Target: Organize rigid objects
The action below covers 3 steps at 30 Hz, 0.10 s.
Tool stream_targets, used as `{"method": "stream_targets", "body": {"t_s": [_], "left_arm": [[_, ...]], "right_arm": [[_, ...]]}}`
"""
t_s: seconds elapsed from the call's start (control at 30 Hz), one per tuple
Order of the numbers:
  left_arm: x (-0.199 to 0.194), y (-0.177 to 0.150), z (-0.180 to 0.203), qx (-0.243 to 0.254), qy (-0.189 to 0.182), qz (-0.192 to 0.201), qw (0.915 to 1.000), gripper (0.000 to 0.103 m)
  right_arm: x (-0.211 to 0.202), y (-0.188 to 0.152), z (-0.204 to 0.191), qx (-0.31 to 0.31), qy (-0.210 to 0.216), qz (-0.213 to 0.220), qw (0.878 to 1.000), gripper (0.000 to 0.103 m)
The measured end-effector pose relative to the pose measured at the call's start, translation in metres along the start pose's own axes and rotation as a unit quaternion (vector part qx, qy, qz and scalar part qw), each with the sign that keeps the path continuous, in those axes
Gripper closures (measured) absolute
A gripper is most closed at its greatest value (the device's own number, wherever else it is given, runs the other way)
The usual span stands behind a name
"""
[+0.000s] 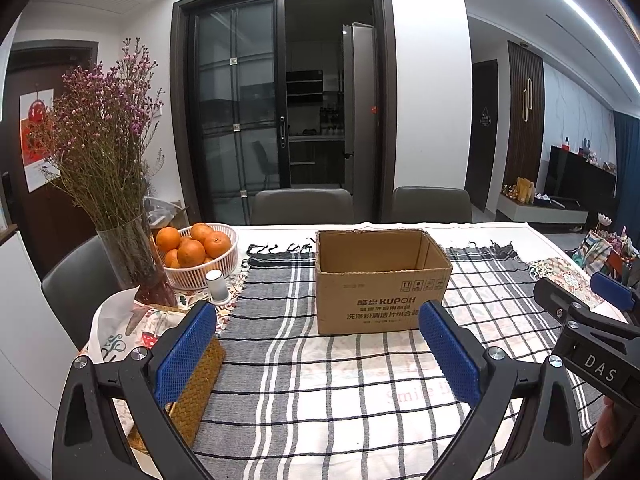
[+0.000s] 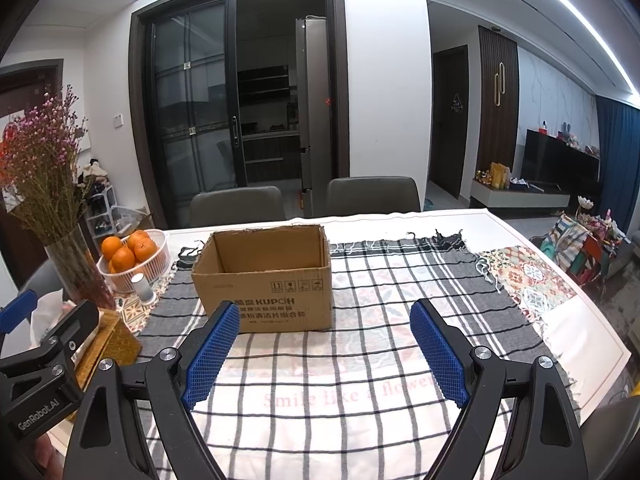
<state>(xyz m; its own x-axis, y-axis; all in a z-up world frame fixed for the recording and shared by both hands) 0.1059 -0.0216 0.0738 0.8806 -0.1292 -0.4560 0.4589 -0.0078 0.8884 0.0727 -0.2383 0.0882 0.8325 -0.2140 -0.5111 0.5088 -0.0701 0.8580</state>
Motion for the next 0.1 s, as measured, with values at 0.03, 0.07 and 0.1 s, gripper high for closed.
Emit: {"method": "stream_targets", "body": {"t_s": [0.03,0.07,0.1], "left_arm": [[0.0002,0.0001,-0.0001,0.000,0.000,0.000,1.0000,0.000],[0.0002,-0.0002,-0.0003,0.000,0.000,-0.001,1.0000,0.000],[0.0001,-0.0005,-0.0001,0.001,-0.001,-0.001,1.0000,0.000]], "right_arm": [[-0.0002,-0.0001,0.0000,0.001,0.000,0.000,1.000,0.015],[0.0000,0.0001,-0.0004,0.000,0.000,0.000,1.000,0.015],[-0.0002,-0.0004,-0.0007,0.000,0.001,-0.001,1.000,0.015]]}}
Point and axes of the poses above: each gripper's, at about its wrist camera, not at the fingertips, and x roughly the way its jaws point, z to its right, y to its top, the point moved 8 cm from there along x, roughly the way its jaws point, and after that the axes turned 5 degrees about -x, right-handed, at the moved point
